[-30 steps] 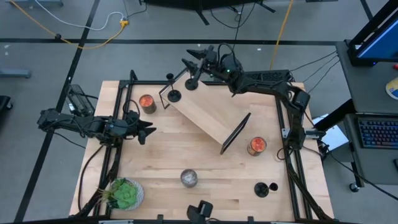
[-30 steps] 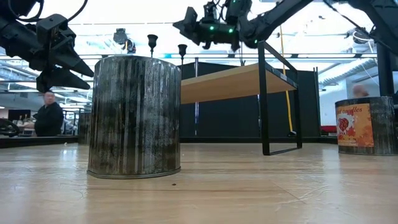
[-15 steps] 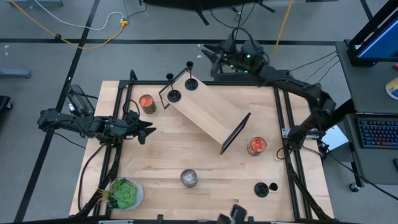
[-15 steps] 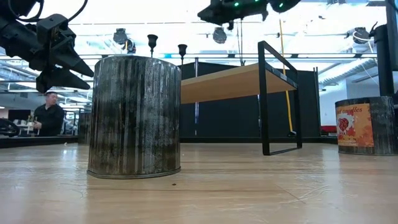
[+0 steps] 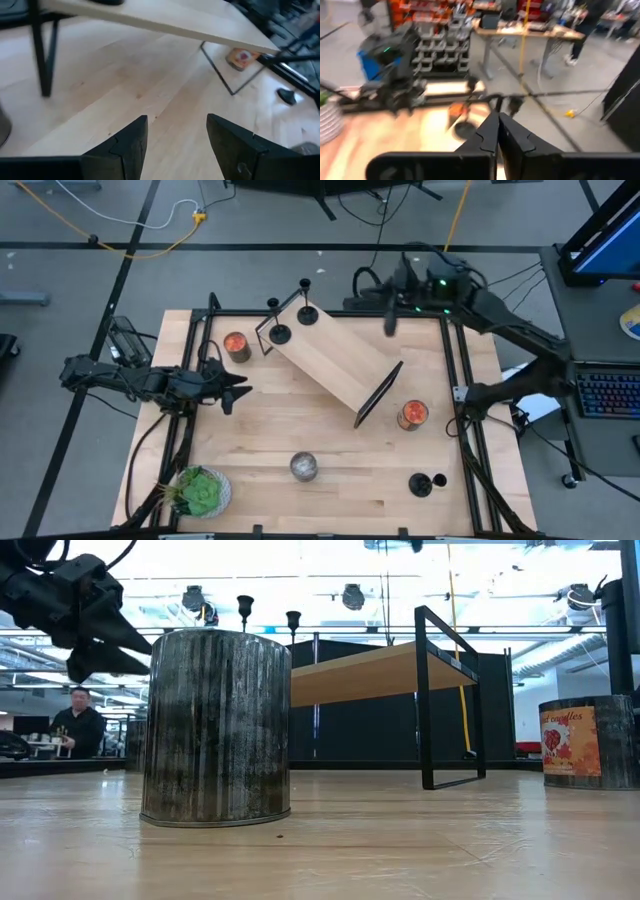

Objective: Pick & Place candle stick holders
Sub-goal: Put the black candle holder on the shelf

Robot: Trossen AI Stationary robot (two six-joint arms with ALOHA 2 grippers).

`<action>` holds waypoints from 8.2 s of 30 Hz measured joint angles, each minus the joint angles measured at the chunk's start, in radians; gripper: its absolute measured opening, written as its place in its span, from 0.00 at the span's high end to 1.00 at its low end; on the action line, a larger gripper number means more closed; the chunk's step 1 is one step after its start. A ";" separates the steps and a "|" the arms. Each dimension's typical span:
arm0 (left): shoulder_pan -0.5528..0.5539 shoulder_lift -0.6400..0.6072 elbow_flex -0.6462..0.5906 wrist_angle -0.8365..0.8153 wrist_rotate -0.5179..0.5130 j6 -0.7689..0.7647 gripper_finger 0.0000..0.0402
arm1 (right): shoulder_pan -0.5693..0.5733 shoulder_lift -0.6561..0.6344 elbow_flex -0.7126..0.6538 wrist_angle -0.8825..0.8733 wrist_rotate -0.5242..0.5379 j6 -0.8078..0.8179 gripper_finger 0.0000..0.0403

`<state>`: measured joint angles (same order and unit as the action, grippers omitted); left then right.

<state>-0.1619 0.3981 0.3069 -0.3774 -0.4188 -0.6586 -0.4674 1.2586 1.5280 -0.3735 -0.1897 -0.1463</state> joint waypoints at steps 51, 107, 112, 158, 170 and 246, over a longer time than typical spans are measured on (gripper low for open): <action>0.000 -0.001 -0.271 0.619 0.129 0.343 0.48 | 1.097 -0.076 0.000 -1.087 -0.069 1.455 1.00; 0.000 -0.001 -0.271 0.623 0.284 0.333 0.48 | 1.399 0.004 -0.274 -0.811 0.111 2.143 0.60; 0.000 -0.001 -0.270 0.623 0.283 0.333 0.48 | 1.398 0.004 -0.287 -0.804 0.111 2.143 0.60; 0.000 -0.001 -0.270 0.613 0.281 0.344 0.48 | 1.395 0.004 -0.351 -0.724 0.101 2.124 0.61; 0.000 -0.001 -0.270 0.613 0.282 0.343 0.48 | 1.394 0.000 -0.431 -0.619 0.090 2.122 0.67; 0.000 -0.001 -0.270 0.644 0.279 0.241 0.48 | 0.337 0.126 0.440 -0.896 -0.025 0.767 0.97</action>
<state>-0.1621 0.3973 0.0364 0.2664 -0.1402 -0.4175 -0.1305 1.3844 1.9680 -1.2694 -0.2142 0.6205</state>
